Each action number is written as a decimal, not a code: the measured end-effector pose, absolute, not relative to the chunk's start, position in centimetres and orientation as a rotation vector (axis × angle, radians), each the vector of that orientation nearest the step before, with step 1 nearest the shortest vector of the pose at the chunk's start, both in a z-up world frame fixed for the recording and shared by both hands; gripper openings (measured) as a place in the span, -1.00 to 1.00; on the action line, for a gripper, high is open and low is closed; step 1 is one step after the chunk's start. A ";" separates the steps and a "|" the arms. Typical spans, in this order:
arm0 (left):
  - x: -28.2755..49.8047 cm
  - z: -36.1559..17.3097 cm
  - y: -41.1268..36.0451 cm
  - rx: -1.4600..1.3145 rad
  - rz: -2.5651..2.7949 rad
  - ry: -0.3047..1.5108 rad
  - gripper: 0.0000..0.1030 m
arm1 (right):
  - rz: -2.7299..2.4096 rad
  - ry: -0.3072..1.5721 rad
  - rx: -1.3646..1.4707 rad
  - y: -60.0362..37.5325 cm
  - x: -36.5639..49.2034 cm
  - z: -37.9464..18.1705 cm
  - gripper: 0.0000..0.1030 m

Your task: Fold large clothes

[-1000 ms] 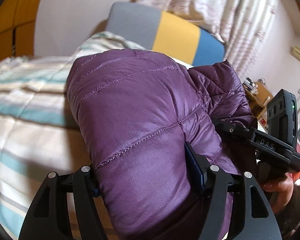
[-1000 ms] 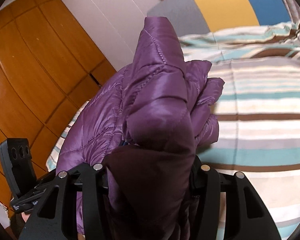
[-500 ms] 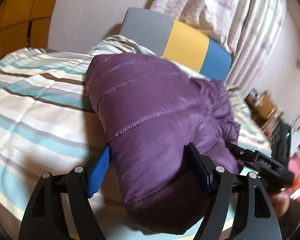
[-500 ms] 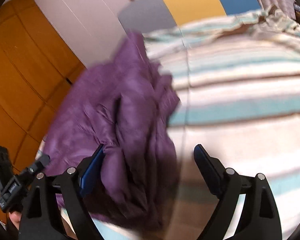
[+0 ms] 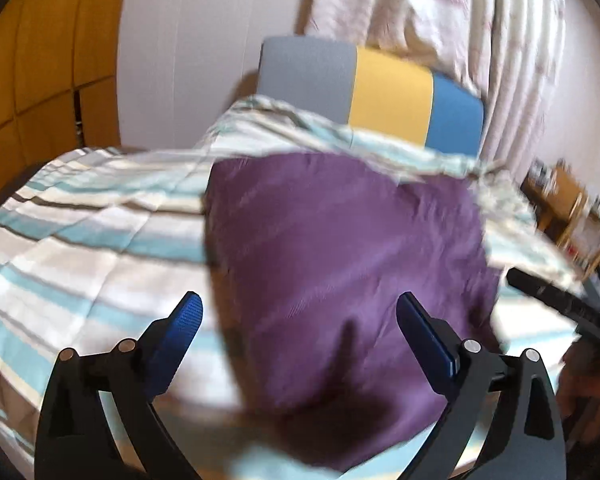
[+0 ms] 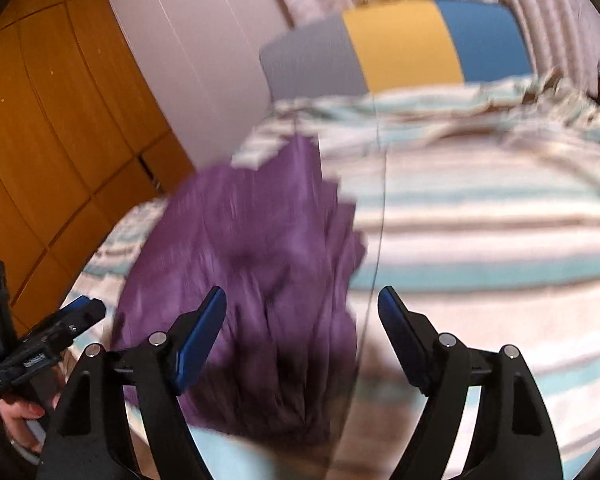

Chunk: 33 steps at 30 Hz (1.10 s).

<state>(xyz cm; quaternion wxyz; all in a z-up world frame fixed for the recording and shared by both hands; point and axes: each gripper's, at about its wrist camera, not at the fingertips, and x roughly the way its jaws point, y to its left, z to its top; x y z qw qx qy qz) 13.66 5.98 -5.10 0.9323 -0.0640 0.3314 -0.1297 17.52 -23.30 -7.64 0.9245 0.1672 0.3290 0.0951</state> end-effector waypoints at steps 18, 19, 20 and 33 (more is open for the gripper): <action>26.8 -9.8 2.3 -0.113 -0.034 0.799 0.93 | 0.025 0.818 0.380 -18.8 31.0 -10.8 0.22; 26.8 -9.9 2.2 -0.110 -0.037 0.802 0.93 | 0.028 0.832 0.416 -19.3 31.0 -11.8 0.26; 26.9 -10.0 2.0 -0.104 -0.037 0.805 0.93 | 0.028 0.842 0.443 -19.7 31.0 -12.5 0.28; 28.8 -12.3 0.3 -0.042 0.013 0.855 0.94 | 0.004 0.899 0.354 -19.6 33.4 -15.2 0.28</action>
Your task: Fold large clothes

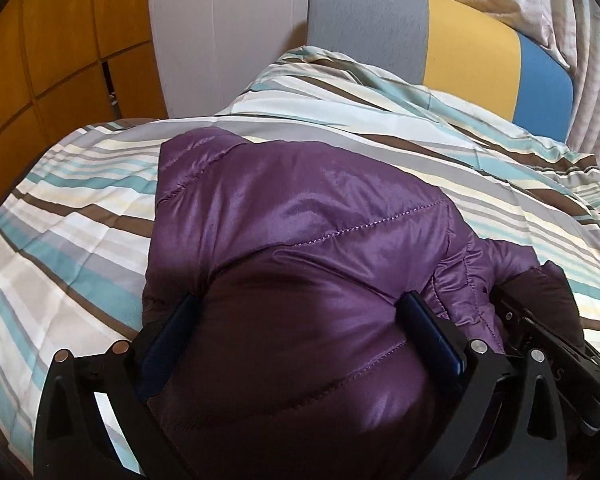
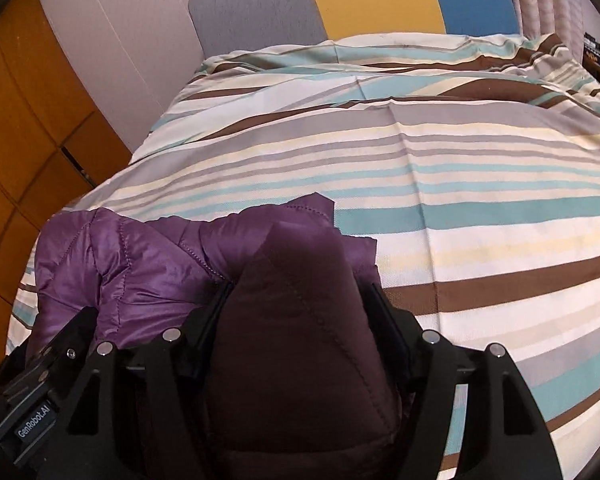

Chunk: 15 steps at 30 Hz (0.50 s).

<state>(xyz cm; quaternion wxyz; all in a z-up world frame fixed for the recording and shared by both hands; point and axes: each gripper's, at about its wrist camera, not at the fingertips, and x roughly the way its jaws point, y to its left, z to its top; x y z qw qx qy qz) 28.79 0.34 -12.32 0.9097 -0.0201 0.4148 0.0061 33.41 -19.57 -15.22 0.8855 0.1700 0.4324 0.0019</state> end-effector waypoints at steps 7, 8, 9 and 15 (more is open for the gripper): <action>28.7 -12.4 0.5 -0.046 0.011 0.849 0.94 | 0.000 0.889 0.355 -19.6 33.3 -15.3 0.28; 28.7 -12.4 0.5 -0.046 0.011 0.848 0.94 | 0.000 0.889 0.355 -19.6 33.3 -15.3 0.28; 28.7 -12.4 0.5 -0.047 0.011 0.848 0.94 | 0.000 0.889 0.354 -19.6 33.3 -15.3 0.28; 28.7 -12.4 0.5 -0.043 0.015 0.846 0.94 | 0.000 0.887 0.354 -19.7 33.2 -15.3 0.29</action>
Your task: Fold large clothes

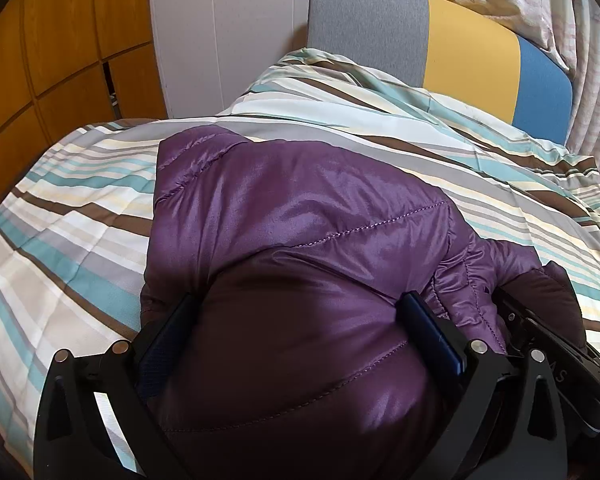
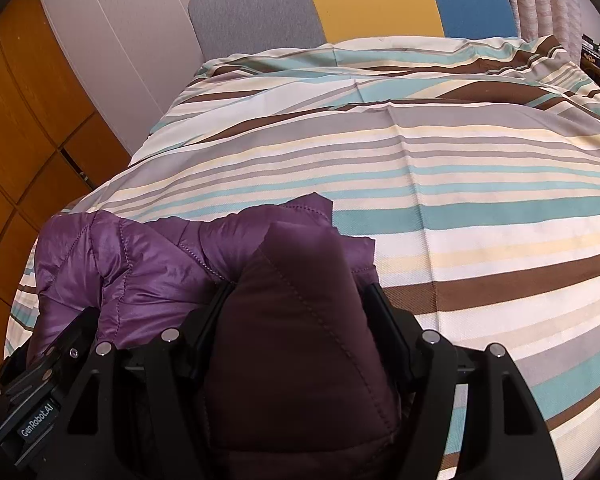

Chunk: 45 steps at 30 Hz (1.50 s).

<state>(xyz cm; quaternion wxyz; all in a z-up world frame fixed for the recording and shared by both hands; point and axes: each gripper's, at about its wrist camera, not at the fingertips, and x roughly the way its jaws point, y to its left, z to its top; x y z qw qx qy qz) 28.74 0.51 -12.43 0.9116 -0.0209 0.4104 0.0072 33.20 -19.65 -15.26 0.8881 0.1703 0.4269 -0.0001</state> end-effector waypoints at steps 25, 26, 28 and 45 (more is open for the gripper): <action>28.3 -11.9 0.3 -0.034 0.027 0.835 0.94 | 0.089 0.758 0.172 -17.6 25.7 -14.2 0.35; 28.0 -11.7 0.4 -0.044 0.016 0.833 0.94 | 0.093 0.758 0.183 -17.8 25.6 -14.3 0.36; 26.9 -11.0 0.9 -0.067 -0.016 0.836 0.94 | 0.101 0.767 0.196 -18.0 25.6 -14.2 0.40; 16.8 -12.9 0.7 0.071 -0.093 0.726 0.94 | 0.083 0.795 0.124 -18.7 19.7 -14.0 0.60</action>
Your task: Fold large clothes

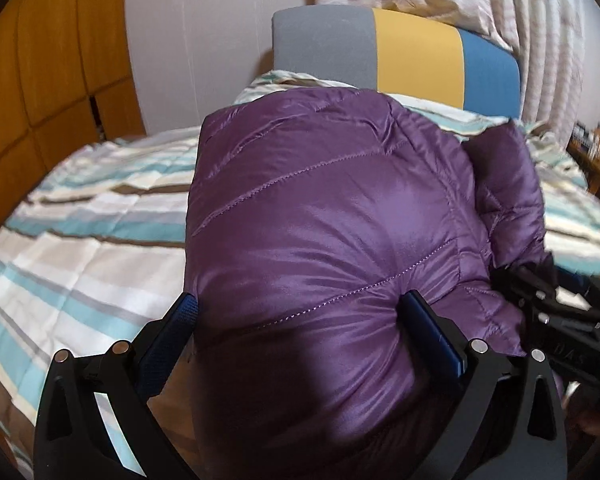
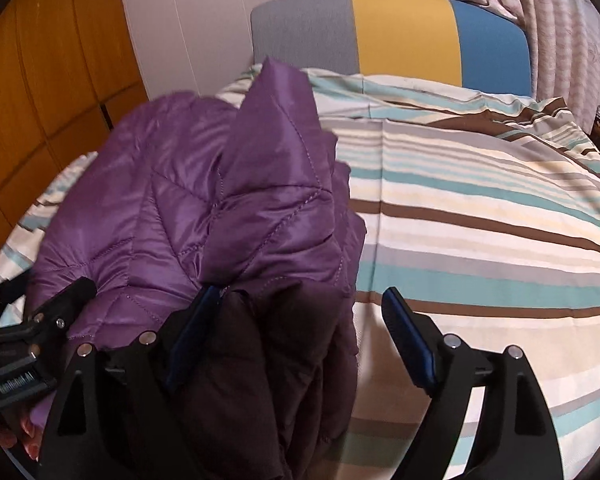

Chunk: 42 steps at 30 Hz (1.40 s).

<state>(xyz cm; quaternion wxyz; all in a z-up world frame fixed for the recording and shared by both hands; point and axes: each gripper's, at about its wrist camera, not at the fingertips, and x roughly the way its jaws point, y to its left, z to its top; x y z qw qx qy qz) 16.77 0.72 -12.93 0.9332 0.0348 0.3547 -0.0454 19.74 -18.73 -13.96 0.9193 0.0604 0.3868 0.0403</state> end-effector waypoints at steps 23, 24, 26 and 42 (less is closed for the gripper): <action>5.4 -5.5 4.3 -0.044 -0.180 0.685 0.94 | 0.179 0.796 0.135 -18.1 7.9 -6.7 0.96; 4.9 -5.2 4.5 -0.044 -0.182 0.678 0.94 | 0.187 0.794 0.134 -18.0 7.4 -6.4 0.96; 4.1 -4.8 4.5 -0.038 -0.175 0.666 0.94 | 0.196 0.786 0.131 -17.9 6.5 -6.0 0.96; 1.9 -4.2 3.8 0.001 -0.152 0.634 0.94 | 0.182 0.727 0.112 -18.0 4.4 -4.3 0.96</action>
